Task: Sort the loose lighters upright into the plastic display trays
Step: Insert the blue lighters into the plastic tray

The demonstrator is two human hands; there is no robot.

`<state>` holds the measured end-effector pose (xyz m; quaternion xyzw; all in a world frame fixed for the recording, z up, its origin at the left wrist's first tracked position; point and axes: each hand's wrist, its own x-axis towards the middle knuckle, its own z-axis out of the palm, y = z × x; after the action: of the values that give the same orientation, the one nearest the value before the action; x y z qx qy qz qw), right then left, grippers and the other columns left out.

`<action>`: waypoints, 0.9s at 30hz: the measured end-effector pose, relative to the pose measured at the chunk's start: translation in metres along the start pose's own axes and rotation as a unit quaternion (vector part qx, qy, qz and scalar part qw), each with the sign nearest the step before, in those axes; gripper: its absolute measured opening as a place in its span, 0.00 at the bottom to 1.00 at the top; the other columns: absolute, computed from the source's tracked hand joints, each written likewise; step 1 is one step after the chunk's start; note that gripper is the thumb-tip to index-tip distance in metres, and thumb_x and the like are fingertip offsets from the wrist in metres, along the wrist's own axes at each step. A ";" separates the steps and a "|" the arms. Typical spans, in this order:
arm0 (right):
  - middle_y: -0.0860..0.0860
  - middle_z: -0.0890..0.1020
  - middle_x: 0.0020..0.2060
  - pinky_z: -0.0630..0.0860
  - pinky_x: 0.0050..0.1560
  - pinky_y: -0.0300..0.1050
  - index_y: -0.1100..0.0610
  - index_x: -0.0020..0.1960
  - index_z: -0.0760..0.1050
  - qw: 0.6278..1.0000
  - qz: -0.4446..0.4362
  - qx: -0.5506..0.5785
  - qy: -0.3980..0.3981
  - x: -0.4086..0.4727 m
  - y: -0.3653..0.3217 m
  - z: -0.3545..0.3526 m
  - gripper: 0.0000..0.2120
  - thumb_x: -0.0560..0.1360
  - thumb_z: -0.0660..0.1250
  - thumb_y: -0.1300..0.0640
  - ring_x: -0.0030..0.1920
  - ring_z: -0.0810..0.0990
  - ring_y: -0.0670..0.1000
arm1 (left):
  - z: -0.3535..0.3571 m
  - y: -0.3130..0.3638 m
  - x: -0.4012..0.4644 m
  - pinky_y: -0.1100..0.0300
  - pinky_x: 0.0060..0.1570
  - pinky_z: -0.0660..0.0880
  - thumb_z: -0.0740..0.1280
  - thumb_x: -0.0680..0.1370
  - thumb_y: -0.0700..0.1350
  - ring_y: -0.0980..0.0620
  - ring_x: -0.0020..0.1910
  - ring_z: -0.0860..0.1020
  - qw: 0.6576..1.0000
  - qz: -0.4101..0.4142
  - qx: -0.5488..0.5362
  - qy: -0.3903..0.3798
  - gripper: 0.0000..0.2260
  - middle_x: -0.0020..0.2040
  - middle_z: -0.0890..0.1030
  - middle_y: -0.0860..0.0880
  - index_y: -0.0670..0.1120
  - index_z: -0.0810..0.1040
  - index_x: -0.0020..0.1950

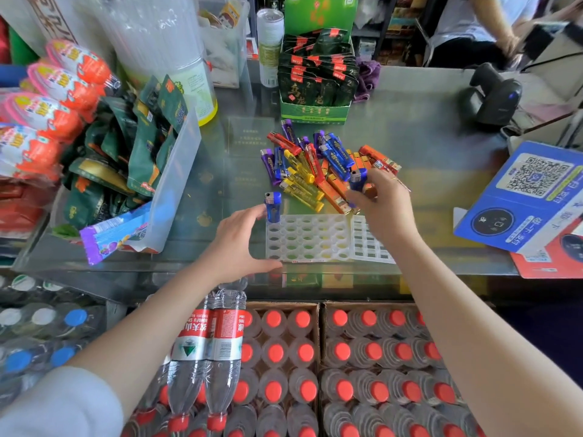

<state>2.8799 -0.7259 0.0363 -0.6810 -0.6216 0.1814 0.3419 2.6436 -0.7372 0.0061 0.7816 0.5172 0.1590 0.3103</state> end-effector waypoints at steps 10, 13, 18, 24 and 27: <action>0.50 0.81 0.34 0.74 0.33 0.29 0.59 0.44 0.73 0.977 0.020 0.160 -0.138 -0.038 -0.054 0.074 0.02 0.74 0.66 0.62 0.29 0.78 0.37 | -0.004 -0.012 -0.012 0.58 0.61 0.60 0.78 0.58 0.53 0.54 0.61 0.67 0.999 0.008 -0.014 0.048 0.40 0.61 0.72 0.51 0.48 0.66 0.66; 0.58 0.82 0.39 0.77 0.39 0.47 0.65 0.45 0.74 0.987 -0.030 0.085 -0.135 -0.037 -0.057 0.080 0.06 0.74 0.66 0.62 0.36 0.81 0.53 | -0.006 -0.015 -0.014 0.56 0.62 0.62 0.78 0.59 0.52 0.55 0.61 0.67 0.998 0.013 -0.025 0.049 0.40 0.60 0.71 0.52 0.47 0.66 0.66; 0.63 0.78 0.44 0.69 0.38 0.49 0.67 0.49 0.73 0.974 -0.132 -0.092 -0.161 -0.033 -0.069 0.081 0.11 0.75 0.65 0.58 0.39 0.75 0.59 | -0.007 -0.020 -0.011 0.63 0.59 0.59 0.78 0.59 0.52 0.53 0.63 0.66 0.999 0.011 -0.018 0.039 0.39 0.62 0.71 0.50 0.48 0.66 0.66; 0.56 0.78 0.52 0.74 0.47 0.45 0.61 0.55 0.73 0.955 -0.127 -0.165 -0.210 -0.016 -0.069 0.074 0.15 0.73 0.67 0.53 0.50 0.78 0.54 | -0.015 -0.031 -0.010 0.61 0.60 0.61 0.78 0.60 0.52 0.54 0.64 0.66 0.999 0.007 -0.017 0.034 0.39 0.63 0.70 0.50 0.49 0.65 0.67; 0.56 0.78 0.55 0.78 0.53 0.47 0.60 0.57 0.74 0.974 -0.094 -0.110 -0.175 0.008 -0.056 0.067 0.11 0.74 0.64 0.62 0.48 0.79 0.53 | -0.023 -0.041 -0.012 0.62 0.61 0.60 0.78 0.60 0.51 0.54 0.63 0.66 0.999 0.001 -0.019 0.051 0.39 0.61 0.70 0.50 0.47 0.65 0.66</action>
<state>2.7957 -0.7026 0.0290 -0.6105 -0.7494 0.1953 0.1660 2.5967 -0.7292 -0.0023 0.7670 0.5285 0.2085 0.2983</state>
